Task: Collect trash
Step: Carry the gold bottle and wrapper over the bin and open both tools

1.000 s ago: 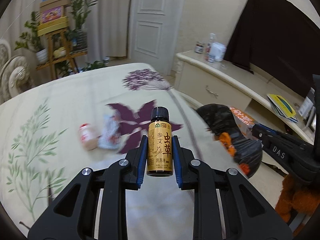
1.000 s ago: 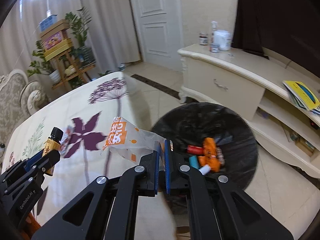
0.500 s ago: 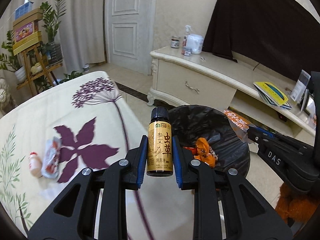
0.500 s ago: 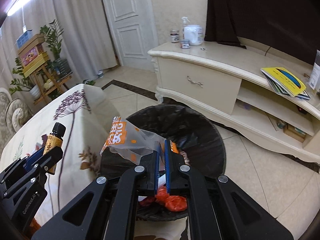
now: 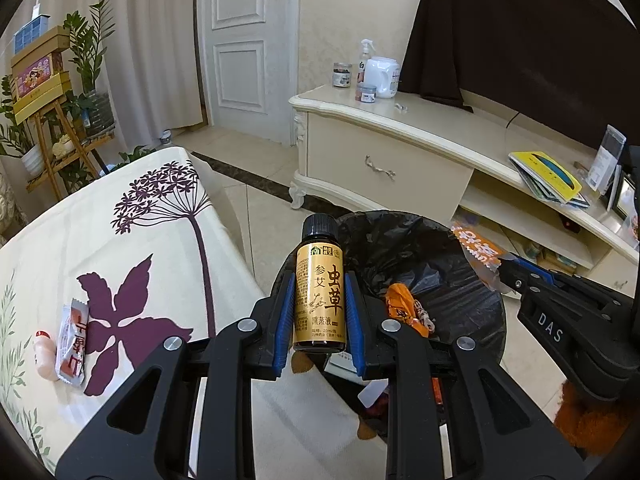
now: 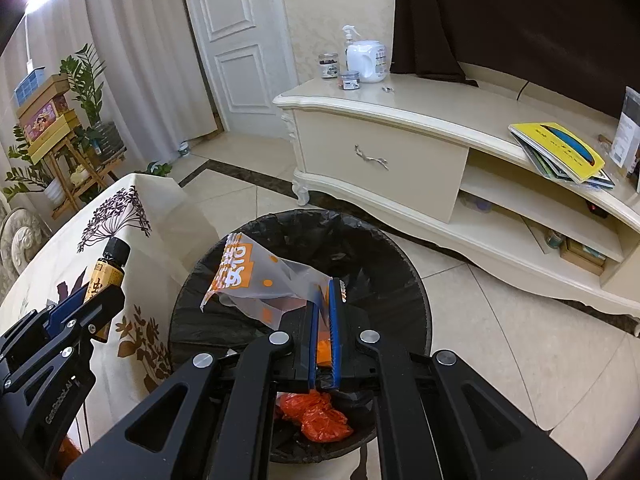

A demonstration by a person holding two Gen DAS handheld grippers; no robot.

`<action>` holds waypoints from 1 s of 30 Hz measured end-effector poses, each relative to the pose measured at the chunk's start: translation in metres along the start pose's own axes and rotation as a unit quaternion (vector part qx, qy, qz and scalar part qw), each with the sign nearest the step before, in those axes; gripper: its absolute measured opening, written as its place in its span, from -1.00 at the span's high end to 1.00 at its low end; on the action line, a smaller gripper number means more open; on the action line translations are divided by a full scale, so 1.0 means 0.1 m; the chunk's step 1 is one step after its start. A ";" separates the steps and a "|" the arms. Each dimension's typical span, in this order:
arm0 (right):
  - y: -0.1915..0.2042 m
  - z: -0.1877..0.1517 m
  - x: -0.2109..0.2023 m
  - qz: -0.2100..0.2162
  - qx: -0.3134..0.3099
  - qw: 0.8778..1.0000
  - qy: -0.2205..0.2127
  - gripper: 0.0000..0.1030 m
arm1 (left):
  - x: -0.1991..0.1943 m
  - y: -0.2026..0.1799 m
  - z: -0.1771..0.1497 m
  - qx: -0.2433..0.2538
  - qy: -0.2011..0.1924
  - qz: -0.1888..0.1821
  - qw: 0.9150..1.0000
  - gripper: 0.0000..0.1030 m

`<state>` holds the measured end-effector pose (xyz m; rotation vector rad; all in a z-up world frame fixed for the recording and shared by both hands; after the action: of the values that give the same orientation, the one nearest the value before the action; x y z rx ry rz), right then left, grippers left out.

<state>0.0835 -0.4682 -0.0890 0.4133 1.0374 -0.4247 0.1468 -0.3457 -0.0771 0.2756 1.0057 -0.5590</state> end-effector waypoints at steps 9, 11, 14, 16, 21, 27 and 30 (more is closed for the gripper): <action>-0.03 0.02 0.04 -0.012 0.001 1.000 0.000 0.89 | 0.11 -0.02 0.06 0.000 0.011 0.005 1.000 0.54; -0.04 0.02 0.05 -0.012 0.003 1.000 0.001 0.89 | 0.12 -0.03 0.07 0.004 0.013 0.006 1.000 0.54; -0.05 0.02 0.07 -0.014 0.008 1.000 0.003 0.89 | 0.14 -0.04 0.08 0.005 0.017 0.008 1.000 0.54; -0.05 0.01 0.09 -0.014 0.009 1.000 0.007 0.79 | 0.14 -0.03 0.08 0.002 0.017 0.008 1.000 0.51; -0.06 0.02 0.09 -0.019 0.011 1.000 0.005 0.35 | 0.13 0.01 0.09 -0.007 0.015 0.005 1.000 0.09; -0.09 0.01 0.08 -0.022 0.016 1.000 0.003 0.18 | 0.13 0.04 0.09 -0.013 0.015 0.006 1.000 -0.10; -0.09 0.01 0.07 -0.024 0.015 1.000 0.004 0.15 | 0.11 0.04 0.09 -0.016 0.013 0.004 1.000 -0.12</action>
<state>0.0826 -0.4769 -0.0962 0.4176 1.0517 -0.4830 0.1604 -0.3499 -0.0824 0.2599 1.0372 -0.5322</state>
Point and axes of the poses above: each gripper's, at about its wrist camera, not at the fingertips, and x roughly the way its jaws point, y to its left, z to its top, the point moved 9 cm from there along x, roughly the way its jaws point, and after that the axes turned 15 degrees about y, right-handed, at the moved point
